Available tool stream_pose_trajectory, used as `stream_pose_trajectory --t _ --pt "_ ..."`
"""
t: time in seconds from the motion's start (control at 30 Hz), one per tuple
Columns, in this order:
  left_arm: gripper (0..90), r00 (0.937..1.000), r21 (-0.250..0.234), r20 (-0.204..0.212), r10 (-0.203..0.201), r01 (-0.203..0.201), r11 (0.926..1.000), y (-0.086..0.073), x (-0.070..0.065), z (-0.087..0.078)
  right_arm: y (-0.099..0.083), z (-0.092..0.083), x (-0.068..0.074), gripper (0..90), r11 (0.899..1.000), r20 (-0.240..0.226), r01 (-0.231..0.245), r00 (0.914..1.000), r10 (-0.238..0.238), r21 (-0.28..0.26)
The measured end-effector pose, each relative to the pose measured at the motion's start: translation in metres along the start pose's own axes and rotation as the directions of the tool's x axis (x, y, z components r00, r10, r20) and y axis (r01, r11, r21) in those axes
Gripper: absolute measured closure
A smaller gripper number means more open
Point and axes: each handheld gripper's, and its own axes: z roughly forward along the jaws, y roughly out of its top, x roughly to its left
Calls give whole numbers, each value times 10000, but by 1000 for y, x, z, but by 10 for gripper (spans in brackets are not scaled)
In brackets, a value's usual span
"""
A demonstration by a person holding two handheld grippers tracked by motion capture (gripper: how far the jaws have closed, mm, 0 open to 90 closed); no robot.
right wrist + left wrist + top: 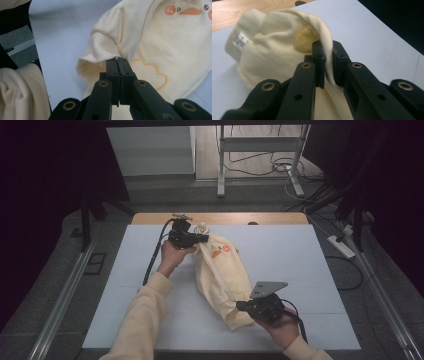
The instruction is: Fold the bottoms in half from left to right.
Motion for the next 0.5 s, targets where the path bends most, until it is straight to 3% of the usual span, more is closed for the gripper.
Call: stream_pose_trajectory --t 0.5 --pt "819 9998 234 76 191 -193 9995 5 -10 21 -15 -11 -7 887 9996 179 -271 9995 270 98"
